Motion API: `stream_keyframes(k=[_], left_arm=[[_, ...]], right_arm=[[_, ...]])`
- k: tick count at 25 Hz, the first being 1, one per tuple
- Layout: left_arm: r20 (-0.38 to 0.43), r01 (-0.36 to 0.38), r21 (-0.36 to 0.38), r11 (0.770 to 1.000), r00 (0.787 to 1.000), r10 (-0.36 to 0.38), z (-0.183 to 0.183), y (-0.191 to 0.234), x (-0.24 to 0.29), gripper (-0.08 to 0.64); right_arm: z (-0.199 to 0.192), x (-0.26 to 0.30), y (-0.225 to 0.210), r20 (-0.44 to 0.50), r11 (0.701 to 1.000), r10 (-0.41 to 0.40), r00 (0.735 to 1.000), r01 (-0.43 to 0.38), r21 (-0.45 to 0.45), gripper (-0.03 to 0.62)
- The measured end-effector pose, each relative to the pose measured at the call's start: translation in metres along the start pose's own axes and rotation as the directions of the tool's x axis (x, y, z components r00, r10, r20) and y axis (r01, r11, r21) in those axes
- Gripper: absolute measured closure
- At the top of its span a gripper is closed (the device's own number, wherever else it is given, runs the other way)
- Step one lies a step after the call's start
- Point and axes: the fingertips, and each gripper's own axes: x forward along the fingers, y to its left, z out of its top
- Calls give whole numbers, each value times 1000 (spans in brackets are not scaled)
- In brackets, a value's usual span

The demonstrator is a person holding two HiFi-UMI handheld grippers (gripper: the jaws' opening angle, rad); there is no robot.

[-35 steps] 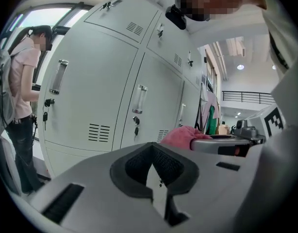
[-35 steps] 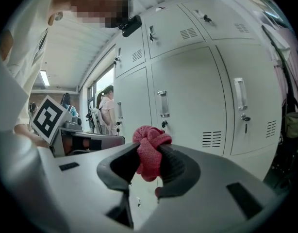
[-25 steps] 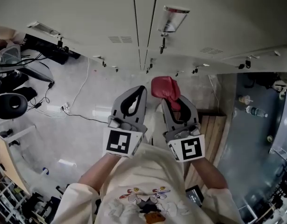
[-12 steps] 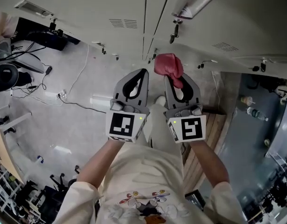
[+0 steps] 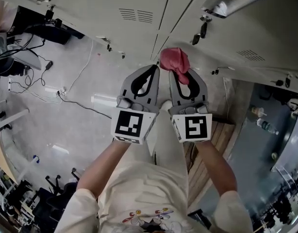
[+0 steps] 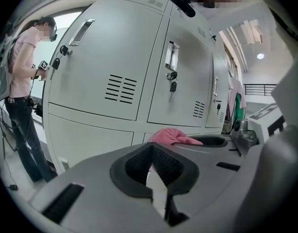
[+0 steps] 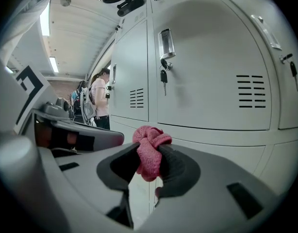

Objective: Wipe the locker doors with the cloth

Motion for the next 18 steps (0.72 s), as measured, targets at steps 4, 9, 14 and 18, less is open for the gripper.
stream_keyframes(k=[4, 9, 14, 18], left_arm=[[9, -12, 0, 1000, 1000, 12, -5, 7, 5, 554], [5, -23, -2, 1000, 1000, 23, -13, 12, 9, 554], [1, -24, -8, 1000, 1000, 24, -15, 14, 13, 554], [2, -30, -3, 1000, 1000, 30, -16, 13, 14, 554]], right_arm=[[-5, 14, -2, 16, 1000, -9, 1000, 9, -4, 483], [-13, 30, -5, 9, 1000, -10, 1000, 10, -13, 483], [-11, 42, -9, 33, 1000, -25, 999, 25, -16, 483], [-11, 44, -9, 34, 999, -23, 999, 24, -31, 482]])
